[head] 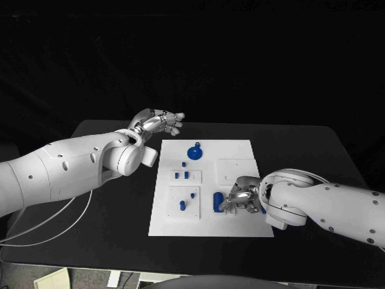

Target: Assemble the parts on the task board

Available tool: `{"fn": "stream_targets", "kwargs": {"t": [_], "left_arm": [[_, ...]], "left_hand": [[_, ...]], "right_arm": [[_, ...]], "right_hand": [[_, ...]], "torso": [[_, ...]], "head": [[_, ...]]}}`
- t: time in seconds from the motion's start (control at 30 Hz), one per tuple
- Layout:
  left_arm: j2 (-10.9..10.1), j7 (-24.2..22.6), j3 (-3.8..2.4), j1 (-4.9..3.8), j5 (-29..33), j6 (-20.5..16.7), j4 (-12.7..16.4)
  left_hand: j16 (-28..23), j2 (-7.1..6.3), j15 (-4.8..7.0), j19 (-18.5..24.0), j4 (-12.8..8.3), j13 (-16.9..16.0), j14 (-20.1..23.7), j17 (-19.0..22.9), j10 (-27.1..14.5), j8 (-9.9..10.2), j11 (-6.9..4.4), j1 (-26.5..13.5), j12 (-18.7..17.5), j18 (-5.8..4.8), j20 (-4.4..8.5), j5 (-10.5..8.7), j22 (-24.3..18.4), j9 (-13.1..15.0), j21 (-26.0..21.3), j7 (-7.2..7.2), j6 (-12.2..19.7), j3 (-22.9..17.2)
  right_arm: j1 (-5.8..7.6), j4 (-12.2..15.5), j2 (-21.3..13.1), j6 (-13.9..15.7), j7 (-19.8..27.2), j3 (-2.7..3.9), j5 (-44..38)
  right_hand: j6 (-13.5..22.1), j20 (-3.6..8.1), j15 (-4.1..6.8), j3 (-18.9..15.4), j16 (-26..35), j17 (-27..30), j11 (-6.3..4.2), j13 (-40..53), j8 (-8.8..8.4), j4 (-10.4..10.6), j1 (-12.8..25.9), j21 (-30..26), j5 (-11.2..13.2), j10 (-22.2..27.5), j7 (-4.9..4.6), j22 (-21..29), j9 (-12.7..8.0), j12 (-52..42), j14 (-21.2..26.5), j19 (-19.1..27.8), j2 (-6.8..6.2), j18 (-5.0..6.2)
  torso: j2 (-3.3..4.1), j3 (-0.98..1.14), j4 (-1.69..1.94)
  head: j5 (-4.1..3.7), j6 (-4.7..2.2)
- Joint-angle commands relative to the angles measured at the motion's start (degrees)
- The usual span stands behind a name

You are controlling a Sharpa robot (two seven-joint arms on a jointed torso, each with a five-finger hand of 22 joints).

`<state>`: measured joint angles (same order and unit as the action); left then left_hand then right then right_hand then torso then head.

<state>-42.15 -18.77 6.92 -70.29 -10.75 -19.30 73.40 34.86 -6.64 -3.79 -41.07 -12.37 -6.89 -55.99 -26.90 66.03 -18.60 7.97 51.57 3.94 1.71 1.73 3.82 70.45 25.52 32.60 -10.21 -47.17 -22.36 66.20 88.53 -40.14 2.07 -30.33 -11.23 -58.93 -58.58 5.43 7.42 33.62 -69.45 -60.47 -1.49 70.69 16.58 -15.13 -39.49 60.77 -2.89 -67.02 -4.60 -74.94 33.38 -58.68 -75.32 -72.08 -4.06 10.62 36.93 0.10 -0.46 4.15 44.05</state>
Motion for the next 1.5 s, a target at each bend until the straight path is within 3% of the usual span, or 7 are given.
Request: {"fn": "stream_targets", "kwargs": {"t": [0.03,0.23,0.47,0.6,0.9,1.13,1.5], "left_arm": [[0.0,-0.4,-0.04,-0.06,0.2,0.6,0.1],[0.0,-0.3,-0.04,-0.06,0.2,0.6,0.1],[0.0,-0.3,-0.04,-0.06,0.2,0.6,0.1],[0.0,-0.2,-0.03,-0.06,0.2,0.5,0.1],[-0.1,-0.1,-0.02,-0.06,0.2,0.4,0.1],[-0.1,-0.1,-0.02,-0.06,0.2,0.5,0.1],[-0.4,-0.1,0.01,-0.06,0.2,0.6,0.2]], "left_hand": [[-0.2,0.21,-0.13,-0.3,0.0,0.1,-0.4,-0.1,-0.3,-0.3,0.0,-0.3,0.2,1.09,0.04,0.07,0.1,-0.1,-0.2,0.23,0.2,0.1],[-0.2,0.23,-0.14,-0.4,0.0,0.1,-0.4,-0.1,-0.3,-0.3,0.01,-0.3,0.2,1.09,0.04,0.07,0.1,-0.1,-0.2,0.24,0.2,0.1],[-0.2,0.23,-0.14,-0.4,0.0,0.1,-0.4,-0.1,-0.3,-0.3,0.0,-0.3,0.2,1.09,0.04,0.07,0.1,-0.1,-0.2,0.25,0.2,0.1],[-0.3,0.23,-0.14,-0.4,-0.1,0.1,-0.4,-0.1,-0.3,-0.3,0.0,-0.3,0.2,1.1,0.04,0.07,0.1,-0.1,-0.2,0.25,0.2,0.1],[-0.3,0.2,-0.14,-0.4,-0.1,0.1,-0.4,-0.2,-0.3,-0.3,0.0,-0.2,0.2,1.1,0.04,0.08,0.1,-0.1,-0.3,0.26,0.2,0.1],[-0.3,0.2,-0.14,-0.4,-0.1,0.1,-0.4,-0.2,-0.3,-0.3,0.0,-0.2,0.2,1.1,0.04,0.09,0.1,-0.1,-0.3,0.26,0.2,0.1],[-0.3,0.23,-0.13,-0.4,-0.1,0.1,-0.5,-0.2,-0.3,-0.3,-0.01,-0.2,0.3,1.1,0.03,0.09,0.2,-0.1,-0.3,0.27,0.1,0.0]], "right_arm": [[-0.08,-0.3,0.3,-0.4,0.2,-0.02,-1.1],[-0.1,-0.9,0.8,-0.5,0.0,-0.02,-1.3],[-0.14,-1.0,1.0,-3.5,-0.7,-0.02,-1.3],[-0.16,-0.9,1.0,-4.0,-0.7,-0.03,-1.2],[-0.24,-0.6,0.3,-2.9,-0.2,-0.03,-1.2],[-0.25,1.0,-2.7,0.6,1.6,0.03,-1.6],[1.44,2.4,-11.5,2.2,2.3,4.42,-6.9]], "right_hand": [[-0.7,-0.2,0.21,0.6,0.4,0.0,-0.12,0.0,0.0,1.4,0.5,-0.3,0.1,-0.4,-0.16,-0.4,0.0,0.3,0.0,-0.3,2.43,4.38],[-0.9,-0.41,0.23,4.4,0.3,-0.1,-0.17,0.1,-0.1,2.7,-1.0,-0.2,0.1,-0.6,-0.12,-0.5,-0.1,0.4,0.0,-0.2,5.04,4.38],[-1.2,-0.85,0.11,9.3,0.1,-0.2,-0.08,0.3,-0.26,3.5,-1.6,0.3,0.1,-0.8,-0.2,-0.9,-0.3,0.5,0.0,-0.3,4.32,4.38],[-1.2,-0.94,0.03,9.9,0.1,-0.2,0.03,0.4,-0.35,1.8,-2.1,0.5,-0.2,-0.8,-0.27,-0.9,-0.3,0.5,0.0,-0.4,2.9,4.38],[-1.2,-1.15,-0.04,4.1,0.2,-0.2,0.08,0.6,-0.51,-1.0,0.2,0.6,0.0,-0.8,-0.35,-0.8,-0.4,0.6,-0.1,-0.5,-3.06,4.38],[-1.2,-0.97,0.06,3.1,0.3,-0.1,0.01,0.6,-0.52,-0.6,0.5,0.5,0.1,-0.8,-0.28,-0.6,-0.4,0.7,-0.1,-0.5,-3.99,4.38],[-0.7,-0.49,0.1,3.2,0.3,-0.1,0.02,0.7,-0.65,-0.5,-1.3,0.2,0.1,-0.9,-0.32,-0.4,-0.2,0.7,-0.2,-0.8,-4.85,4.38]], "torso": [[0.01,-0.02,0.04],[0.01,-0.02,0.07],[-0.02,-0.06,0.05],[-0.02,-0.06,0.03],[-0.01,-0.02,0.04],[-0.01,0.01,-0.01],[-0.03,0.03,-0.09]], "head": [[0.02,0.05],[-0.01,0.11],[-0.03,0.17],[-0.02,0.25],[-0.07,0.18],[-0.22,-0.15],[-1.17,-0.8]]}}
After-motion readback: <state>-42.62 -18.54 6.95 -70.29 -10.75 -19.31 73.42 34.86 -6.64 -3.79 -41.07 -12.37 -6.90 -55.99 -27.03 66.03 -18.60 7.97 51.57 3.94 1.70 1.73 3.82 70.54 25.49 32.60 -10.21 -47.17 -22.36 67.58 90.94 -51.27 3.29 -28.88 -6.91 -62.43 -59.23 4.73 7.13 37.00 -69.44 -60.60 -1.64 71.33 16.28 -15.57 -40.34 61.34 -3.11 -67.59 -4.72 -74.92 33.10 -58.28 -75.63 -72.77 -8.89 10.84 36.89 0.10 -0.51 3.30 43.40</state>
